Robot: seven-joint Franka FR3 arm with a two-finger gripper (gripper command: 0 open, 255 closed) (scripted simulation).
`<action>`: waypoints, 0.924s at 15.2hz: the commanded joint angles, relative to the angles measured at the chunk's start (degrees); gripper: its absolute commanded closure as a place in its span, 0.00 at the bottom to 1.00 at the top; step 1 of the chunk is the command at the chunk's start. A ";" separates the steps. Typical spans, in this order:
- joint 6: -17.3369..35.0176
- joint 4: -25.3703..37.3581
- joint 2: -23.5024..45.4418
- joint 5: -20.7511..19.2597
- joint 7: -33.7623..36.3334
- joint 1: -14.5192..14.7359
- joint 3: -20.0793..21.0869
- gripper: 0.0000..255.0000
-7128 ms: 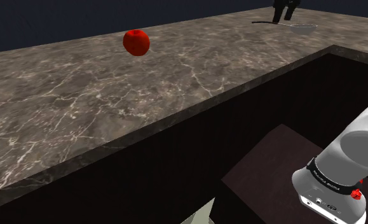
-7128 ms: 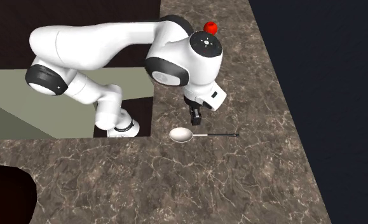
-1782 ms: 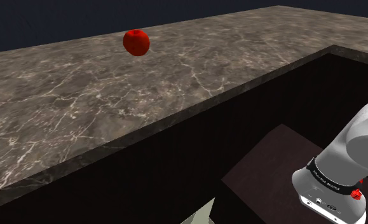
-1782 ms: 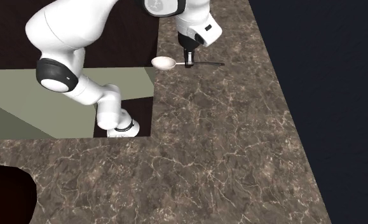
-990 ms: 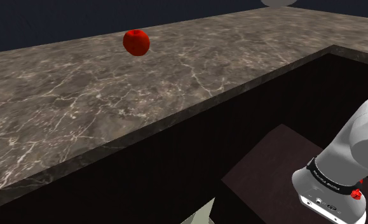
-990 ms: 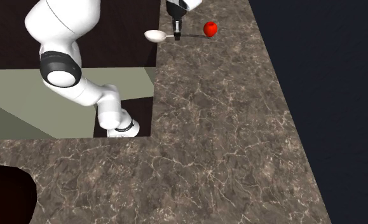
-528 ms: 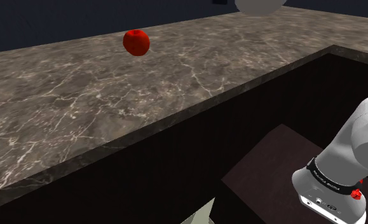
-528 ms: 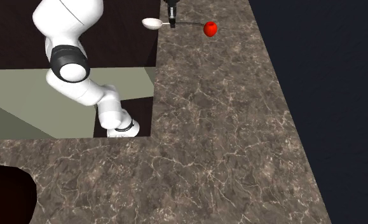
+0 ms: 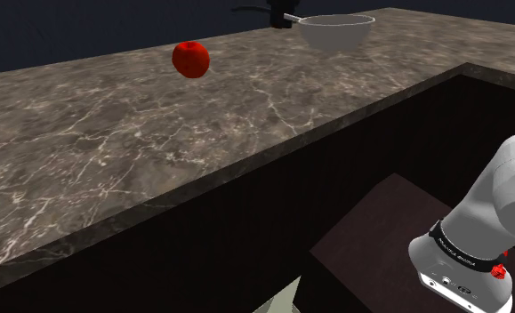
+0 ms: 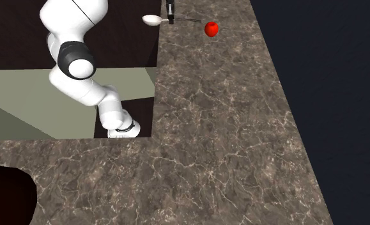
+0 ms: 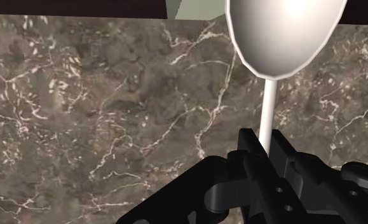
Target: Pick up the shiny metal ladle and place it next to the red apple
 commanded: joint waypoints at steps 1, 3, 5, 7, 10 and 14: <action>1.71 -2.81 -1.13 0.30 -0.40 0.02 -0.13 1.00; 3.35 -5.32 -2.02 0.53 -0.79 0.05 -0.22 1.00; 4.96 -7.74 -2.83 0.74 -1.16 0.09 -0.29 1.00; 6.55 -10.06 -3.57 0.94 -1.51 0.13 -0.33 1.00; 8.89 -13.39 -4.55 1.22 -1.99 0.21 -0.36 1.00; 11.97 -17.57 -5.65 1.57 -2.57 0.33 -0.33 1.00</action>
